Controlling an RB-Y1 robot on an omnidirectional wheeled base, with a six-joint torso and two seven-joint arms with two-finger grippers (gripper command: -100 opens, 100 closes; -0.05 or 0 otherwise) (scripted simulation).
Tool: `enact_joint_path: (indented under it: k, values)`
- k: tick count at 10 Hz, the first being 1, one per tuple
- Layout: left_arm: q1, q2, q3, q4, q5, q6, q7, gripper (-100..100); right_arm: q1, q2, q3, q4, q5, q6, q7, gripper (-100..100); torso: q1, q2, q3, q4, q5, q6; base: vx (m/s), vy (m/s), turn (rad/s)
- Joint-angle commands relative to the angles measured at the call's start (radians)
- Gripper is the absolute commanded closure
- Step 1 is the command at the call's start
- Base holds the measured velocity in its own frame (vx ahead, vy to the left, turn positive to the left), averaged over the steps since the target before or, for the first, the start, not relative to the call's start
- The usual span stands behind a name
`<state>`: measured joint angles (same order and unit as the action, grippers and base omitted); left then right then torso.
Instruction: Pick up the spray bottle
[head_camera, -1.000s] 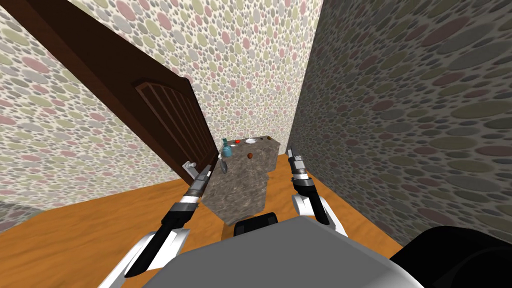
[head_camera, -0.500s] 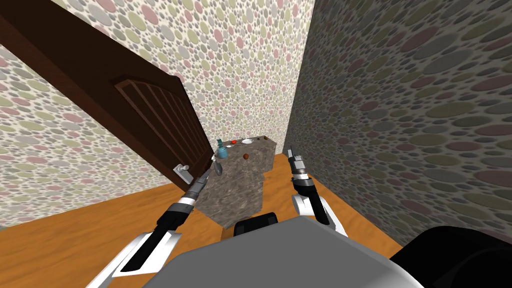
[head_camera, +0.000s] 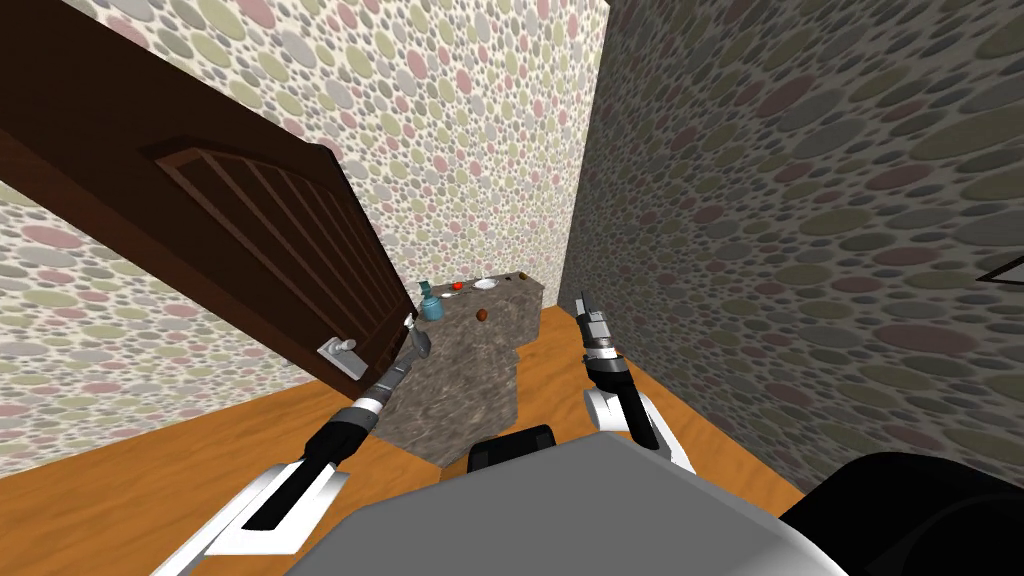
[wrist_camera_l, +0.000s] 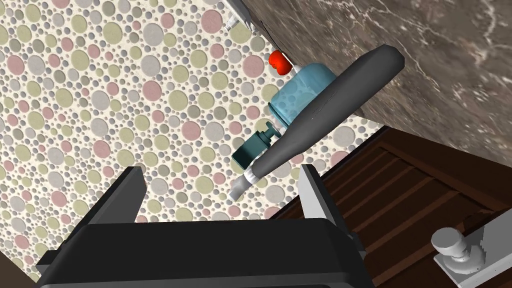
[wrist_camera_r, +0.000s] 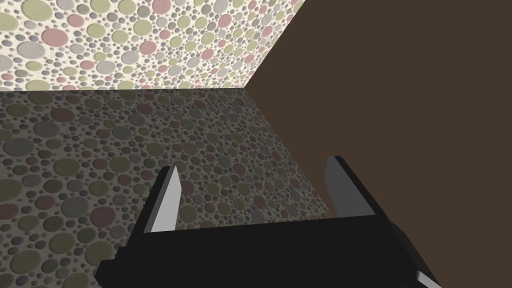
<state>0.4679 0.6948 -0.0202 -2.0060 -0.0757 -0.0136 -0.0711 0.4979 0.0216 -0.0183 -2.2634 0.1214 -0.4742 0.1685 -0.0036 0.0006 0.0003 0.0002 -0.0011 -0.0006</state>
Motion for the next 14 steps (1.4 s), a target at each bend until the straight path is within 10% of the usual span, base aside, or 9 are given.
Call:
enact_joint_path:
  k: [1, 14]
  values:
    - [-0.002, 0.05, 0.001, 0.024, -0.007, 0.042, 0.002, -100, 0.0, 0.0, 0.0, 0.0, 0.0, 0.0, 0.0, 0, 0.0, 0.0, 0.0, 0.0, 0.0, 0.0, 0.006, -0.047, -0.111]
    - [-0.019, 0.366, 0.001, 0.213, -0.065, 0.292, 0.004, -100, 0.0, 0.0, 0.0, 0.0, 0.0, 0.0, 0.0, 0, 0.0, 0.0, 0.0, 0.0, 0.0, 0.0, 0.009, -0.052, -0.096]
